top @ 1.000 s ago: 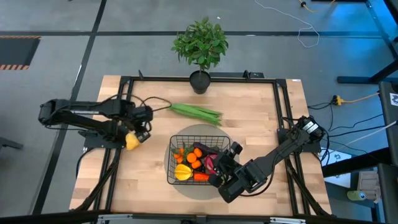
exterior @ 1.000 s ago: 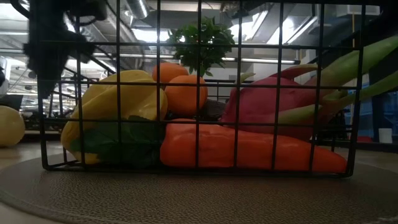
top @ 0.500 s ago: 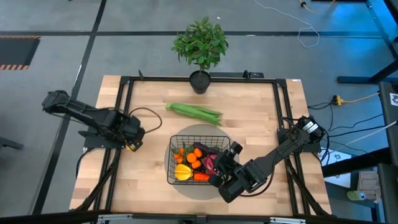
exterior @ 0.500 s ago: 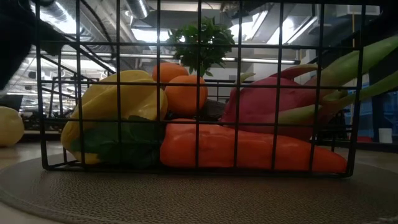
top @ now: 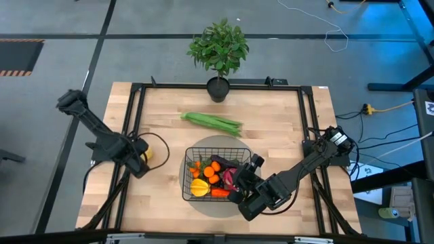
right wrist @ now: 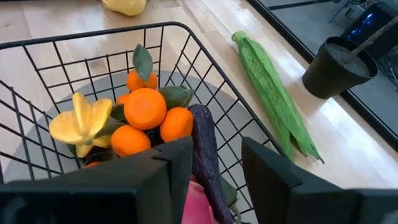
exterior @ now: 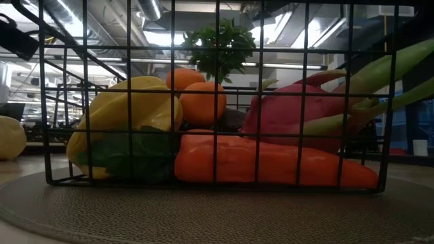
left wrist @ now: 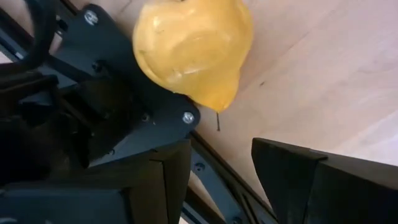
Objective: Build produce basket
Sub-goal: Put the pear into the black wire basket
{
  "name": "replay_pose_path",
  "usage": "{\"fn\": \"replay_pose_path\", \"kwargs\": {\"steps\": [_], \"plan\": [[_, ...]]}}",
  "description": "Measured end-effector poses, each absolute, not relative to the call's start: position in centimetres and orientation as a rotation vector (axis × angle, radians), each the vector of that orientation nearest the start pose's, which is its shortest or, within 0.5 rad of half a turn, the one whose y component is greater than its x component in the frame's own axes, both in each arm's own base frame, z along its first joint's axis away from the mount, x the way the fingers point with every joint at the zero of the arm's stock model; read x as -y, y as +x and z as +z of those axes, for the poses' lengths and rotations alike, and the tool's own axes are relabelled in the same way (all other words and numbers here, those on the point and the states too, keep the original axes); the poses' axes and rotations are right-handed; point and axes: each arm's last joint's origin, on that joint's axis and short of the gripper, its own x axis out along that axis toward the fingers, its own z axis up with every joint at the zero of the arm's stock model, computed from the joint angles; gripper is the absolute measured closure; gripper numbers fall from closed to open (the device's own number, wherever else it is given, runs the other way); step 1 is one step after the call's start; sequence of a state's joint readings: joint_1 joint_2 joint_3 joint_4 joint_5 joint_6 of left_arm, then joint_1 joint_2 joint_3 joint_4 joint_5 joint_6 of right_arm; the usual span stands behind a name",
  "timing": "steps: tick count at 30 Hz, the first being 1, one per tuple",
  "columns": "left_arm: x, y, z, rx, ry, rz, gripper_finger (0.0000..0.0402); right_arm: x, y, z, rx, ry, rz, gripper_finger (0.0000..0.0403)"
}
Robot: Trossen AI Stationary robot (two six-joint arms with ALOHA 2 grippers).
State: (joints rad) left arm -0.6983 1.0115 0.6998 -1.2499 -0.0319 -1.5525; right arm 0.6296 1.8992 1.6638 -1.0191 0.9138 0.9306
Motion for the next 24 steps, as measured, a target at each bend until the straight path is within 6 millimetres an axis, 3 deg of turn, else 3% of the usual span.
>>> {"fn": "replay_pose_path", "kwargs": {"steps": [8, 13, 24], "plan": [[10.0, 10.8, 19.6, -1.450, -0.575, 0.785, 0.0241, -20.8, 32.4, 27.3, -0.667, -0.003, -0.605, 0.0267], [10.7, 11.6, 18.0, -1.455, -0.580, 0.969, 0.0241, -20.8, 32.4, 27.4, -0.665, 0.001, -0.604, 0.0267], [11.0, 13.2, 15.0, -1.496, -0.495, 1.165, 0.0241, -20.8, 32.5, 27.4, -0.660, 0.007, -0.603, 0.0267]]}}
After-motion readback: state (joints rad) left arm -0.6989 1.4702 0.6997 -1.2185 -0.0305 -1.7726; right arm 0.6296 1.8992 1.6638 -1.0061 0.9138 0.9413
